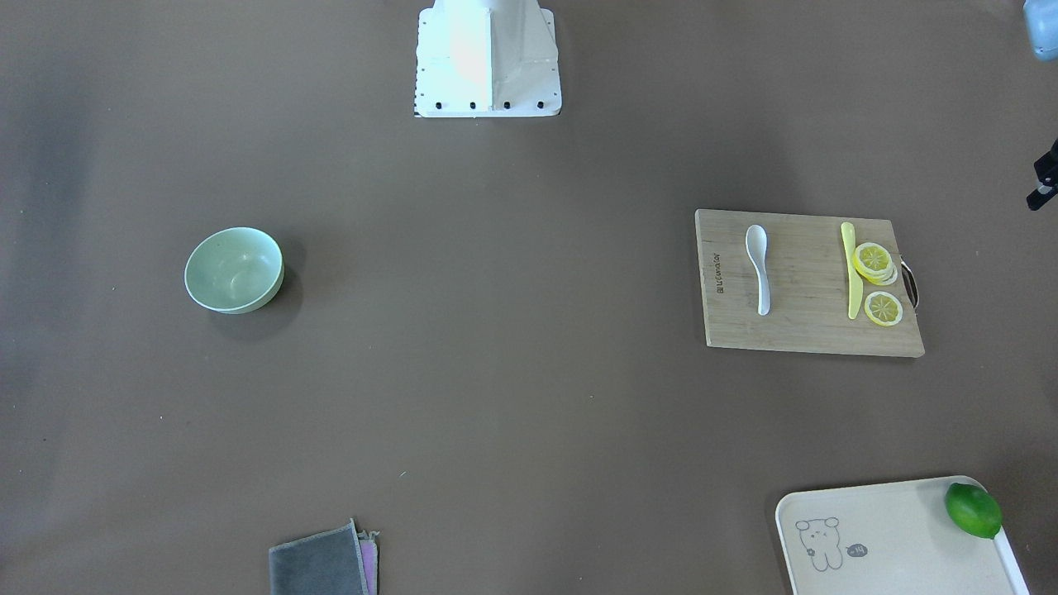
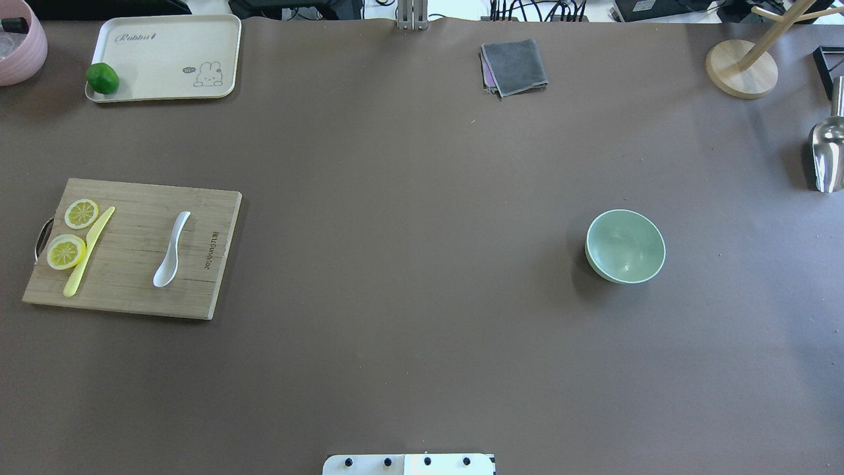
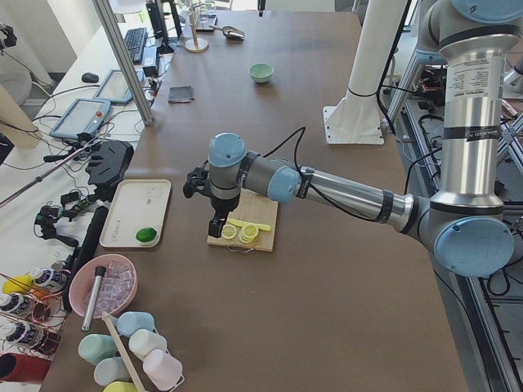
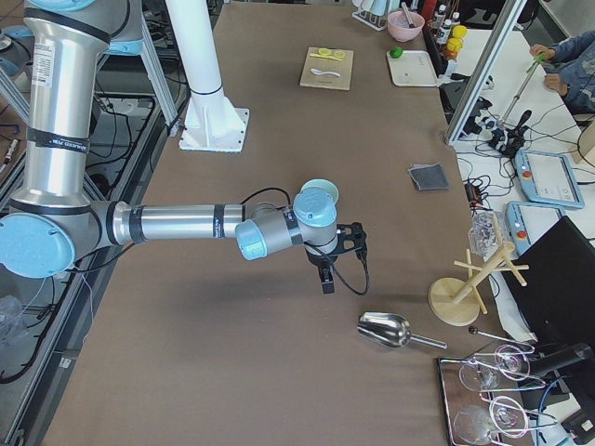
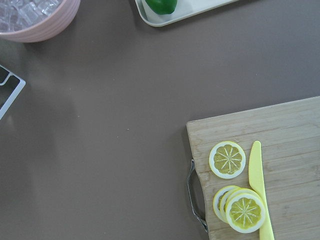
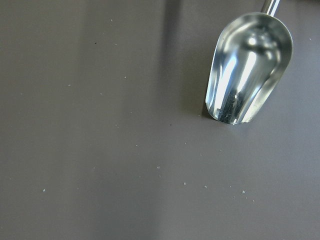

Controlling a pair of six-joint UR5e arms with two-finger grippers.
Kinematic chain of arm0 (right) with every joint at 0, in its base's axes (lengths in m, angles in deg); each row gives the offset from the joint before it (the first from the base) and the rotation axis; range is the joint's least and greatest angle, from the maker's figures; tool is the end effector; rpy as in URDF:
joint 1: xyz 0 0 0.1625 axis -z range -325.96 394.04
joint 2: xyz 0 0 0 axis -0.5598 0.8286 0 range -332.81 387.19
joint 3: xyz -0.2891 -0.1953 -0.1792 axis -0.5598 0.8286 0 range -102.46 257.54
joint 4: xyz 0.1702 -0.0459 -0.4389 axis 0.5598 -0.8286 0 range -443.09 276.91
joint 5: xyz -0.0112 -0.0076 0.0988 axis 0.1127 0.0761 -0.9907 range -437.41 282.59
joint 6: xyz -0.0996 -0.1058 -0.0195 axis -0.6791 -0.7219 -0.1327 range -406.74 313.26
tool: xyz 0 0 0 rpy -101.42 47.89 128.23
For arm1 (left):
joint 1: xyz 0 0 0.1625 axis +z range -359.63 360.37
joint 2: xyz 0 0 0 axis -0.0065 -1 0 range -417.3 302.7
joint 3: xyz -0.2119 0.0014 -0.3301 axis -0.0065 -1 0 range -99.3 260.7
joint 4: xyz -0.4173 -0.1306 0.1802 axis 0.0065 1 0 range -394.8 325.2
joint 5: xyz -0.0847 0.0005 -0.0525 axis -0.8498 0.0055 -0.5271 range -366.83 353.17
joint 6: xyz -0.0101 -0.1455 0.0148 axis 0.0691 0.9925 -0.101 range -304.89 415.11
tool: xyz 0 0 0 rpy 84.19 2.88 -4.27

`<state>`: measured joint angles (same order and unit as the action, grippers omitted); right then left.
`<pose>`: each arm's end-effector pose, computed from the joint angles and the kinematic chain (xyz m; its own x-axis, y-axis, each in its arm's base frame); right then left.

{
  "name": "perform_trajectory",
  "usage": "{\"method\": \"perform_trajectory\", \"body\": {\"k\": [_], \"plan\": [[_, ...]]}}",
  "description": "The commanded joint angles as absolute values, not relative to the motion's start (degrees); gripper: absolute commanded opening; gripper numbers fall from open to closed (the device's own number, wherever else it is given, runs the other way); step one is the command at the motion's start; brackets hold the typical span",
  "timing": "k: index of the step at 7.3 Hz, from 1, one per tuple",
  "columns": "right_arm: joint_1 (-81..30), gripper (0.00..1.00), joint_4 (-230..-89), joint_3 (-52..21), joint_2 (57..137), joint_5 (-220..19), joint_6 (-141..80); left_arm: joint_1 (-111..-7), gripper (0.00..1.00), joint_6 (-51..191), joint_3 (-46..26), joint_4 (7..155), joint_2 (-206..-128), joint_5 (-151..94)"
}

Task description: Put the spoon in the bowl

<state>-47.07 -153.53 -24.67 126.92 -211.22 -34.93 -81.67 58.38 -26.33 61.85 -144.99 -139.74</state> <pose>-0.0487 -0.5179 0.5902 0.6879 -0.1728 0.7049 0.0025 0.9718 0.2358 0.0436 -0.5542 0.5028 0.6971 0.2939 -0.6539 -0.0894 0.9406 0.3275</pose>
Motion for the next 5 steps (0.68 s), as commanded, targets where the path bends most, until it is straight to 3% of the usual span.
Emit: {"method": "perform_trajectory", "body": {"k": [1, 5], "plan": [[-44.81, 1.00, -152.26, -25.20, 126.86, -213.19, -33.92, -81.54, 0.98, 61.41, -24.96, 65.83, -145.19, -139.89], [-30.88, 0.97, -143.65, -25.20, 123.10, -207.42, -6.14, -70.06, 0.98, 83.33, -24.25, 74.41, -148.61, -139.29]]}}
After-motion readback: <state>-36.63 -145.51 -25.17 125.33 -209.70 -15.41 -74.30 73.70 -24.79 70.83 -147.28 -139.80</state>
